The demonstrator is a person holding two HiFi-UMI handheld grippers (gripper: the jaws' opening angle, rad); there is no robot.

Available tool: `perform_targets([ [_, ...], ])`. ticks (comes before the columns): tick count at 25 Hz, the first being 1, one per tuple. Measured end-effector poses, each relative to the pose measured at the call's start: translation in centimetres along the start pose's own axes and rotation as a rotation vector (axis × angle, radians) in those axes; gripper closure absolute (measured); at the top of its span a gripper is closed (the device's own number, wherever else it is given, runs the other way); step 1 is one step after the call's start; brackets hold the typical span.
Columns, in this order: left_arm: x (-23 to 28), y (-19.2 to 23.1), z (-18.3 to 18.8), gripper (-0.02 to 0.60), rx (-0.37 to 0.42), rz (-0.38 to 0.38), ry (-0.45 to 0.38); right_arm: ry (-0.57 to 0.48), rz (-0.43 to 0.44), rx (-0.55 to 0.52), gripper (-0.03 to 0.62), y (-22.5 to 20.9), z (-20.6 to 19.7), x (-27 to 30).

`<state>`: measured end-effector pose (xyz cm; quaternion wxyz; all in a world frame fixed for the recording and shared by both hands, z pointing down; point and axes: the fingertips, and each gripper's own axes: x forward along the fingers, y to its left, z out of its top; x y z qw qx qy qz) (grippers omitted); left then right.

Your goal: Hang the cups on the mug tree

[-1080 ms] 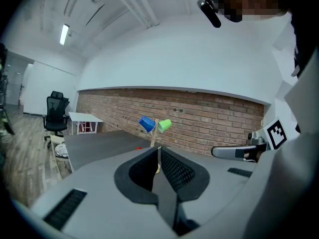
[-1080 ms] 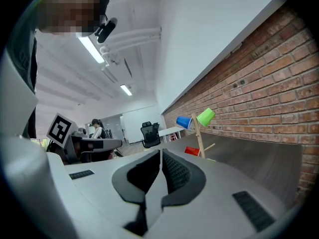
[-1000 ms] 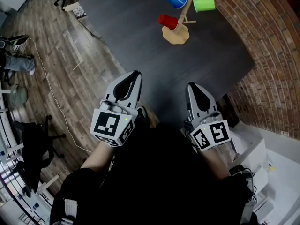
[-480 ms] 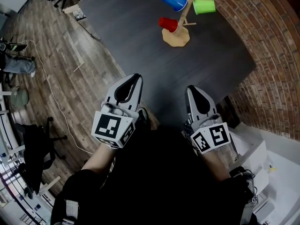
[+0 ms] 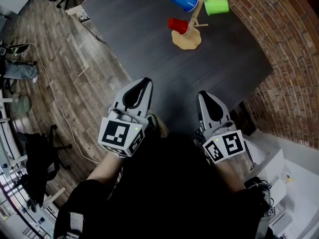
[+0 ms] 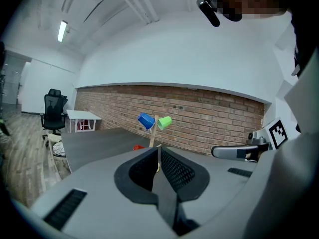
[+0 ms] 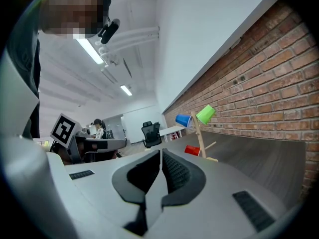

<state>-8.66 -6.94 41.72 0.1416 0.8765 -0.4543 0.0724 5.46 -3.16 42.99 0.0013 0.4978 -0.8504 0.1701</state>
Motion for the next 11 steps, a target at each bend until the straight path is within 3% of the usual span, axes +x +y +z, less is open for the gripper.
perform_targets([
  [11,0.82,-0.21,0.1,0.548,0.006,-0.017,0.01,0.012,-0.007,0.008,0.556,-0.38,-0.22,0.02],
])
